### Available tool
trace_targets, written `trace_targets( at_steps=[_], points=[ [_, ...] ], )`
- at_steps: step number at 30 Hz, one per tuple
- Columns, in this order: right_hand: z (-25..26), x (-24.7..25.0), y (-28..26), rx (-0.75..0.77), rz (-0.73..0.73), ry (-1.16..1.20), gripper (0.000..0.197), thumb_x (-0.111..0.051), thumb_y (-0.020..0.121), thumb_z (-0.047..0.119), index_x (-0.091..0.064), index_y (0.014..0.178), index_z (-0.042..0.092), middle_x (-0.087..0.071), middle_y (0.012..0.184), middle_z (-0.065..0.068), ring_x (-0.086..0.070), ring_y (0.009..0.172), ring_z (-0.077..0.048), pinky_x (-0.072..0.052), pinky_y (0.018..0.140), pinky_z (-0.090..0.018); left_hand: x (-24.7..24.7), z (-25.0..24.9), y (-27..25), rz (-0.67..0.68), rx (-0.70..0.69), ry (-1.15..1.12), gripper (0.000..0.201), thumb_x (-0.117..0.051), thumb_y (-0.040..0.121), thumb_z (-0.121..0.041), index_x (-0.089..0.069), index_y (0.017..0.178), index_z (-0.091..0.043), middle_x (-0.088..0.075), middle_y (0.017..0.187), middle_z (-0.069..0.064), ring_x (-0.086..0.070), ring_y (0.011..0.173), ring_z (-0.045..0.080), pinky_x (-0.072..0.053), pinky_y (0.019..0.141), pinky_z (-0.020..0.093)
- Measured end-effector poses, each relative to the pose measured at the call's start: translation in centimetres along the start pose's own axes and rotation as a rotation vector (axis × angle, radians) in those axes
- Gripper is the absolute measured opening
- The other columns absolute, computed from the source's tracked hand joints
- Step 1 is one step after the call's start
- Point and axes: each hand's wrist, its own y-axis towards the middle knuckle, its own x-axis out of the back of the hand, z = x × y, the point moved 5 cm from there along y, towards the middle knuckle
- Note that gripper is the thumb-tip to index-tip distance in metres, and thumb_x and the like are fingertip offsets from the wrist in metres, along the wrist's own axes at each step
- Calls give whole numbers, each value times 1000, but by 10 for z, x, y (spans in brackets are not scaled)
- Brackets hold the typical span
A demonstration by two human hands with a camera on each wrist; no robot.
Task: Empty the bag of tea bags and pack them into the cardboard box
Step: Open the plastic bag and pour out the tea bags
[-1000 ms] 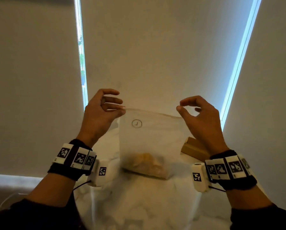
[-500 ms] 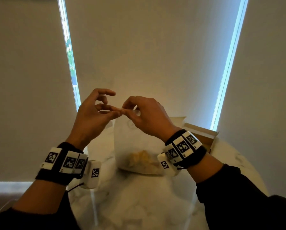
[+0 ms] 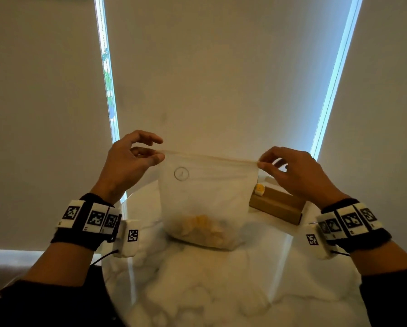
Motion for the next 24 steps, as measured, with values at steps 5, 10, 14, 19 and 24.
trace_targets(
  at_steps=[5, 10, 14, 19, 24],
  points=[
    [5, -13, -1, -16, 26, 124, 11, -71, 100, 42, -68, 104, 33, -71, 102, 21, -70, 96, -1, -60, 89, -35, -48, -13, -2, 218, 9, 184, 26, -74, 98, -27, -76, 113, -48, -70, 124, -15, -64, 108, 9, -52, 92, 31],
    [25, -20, 12, -28, -12, 283, 10, -68, 103, 29, -66, 112, 27, -71, 105, 16, -68, 96, -2, -49, 77, -13, -60, -13, 5, 194, 3, 399, 19, -71, 98, -51, -79, 106, -36, -75, 103, -20, -62, 94, -7, -45, 82, 19],
    [31, -27, 20, -40, -80, 352, 15, -60, 104, 18, -70, 104, 28, -73, 101, 15, -68, 90, -1, -50, 75, -14, -55, 12, 11, 404, 123, 483, 14, -71, 101, -28, -81, 105, -37, -74, 113, -13, -64, 110, 10, -50, 92, 32],
    [57, -47, 20, 44, 202, 240, 24, -62, 101, 23, -79, 96, 40, -67, 119, 16, -64, 106, -1, -48, 89, -20, -56, 14, 10, 423, 117, 338, 21, -69, 101, -14, -82, 104, -30, -78, 109, -12, -70, 108, 7, -54, 99, 31],
    [67, -55, 14, -25, 598, 15, 25, -62, 98, 26, -82, 98, 42, -69, 123, 13, -64, 105, -9, -51, 95, -33, -57, -4, 14, 290, 11, 256, 28, -68, 101, -5, -82, 103, -29, -77, 112, -11, -68, 113, 10, -51, 101, 29]
  ],
)
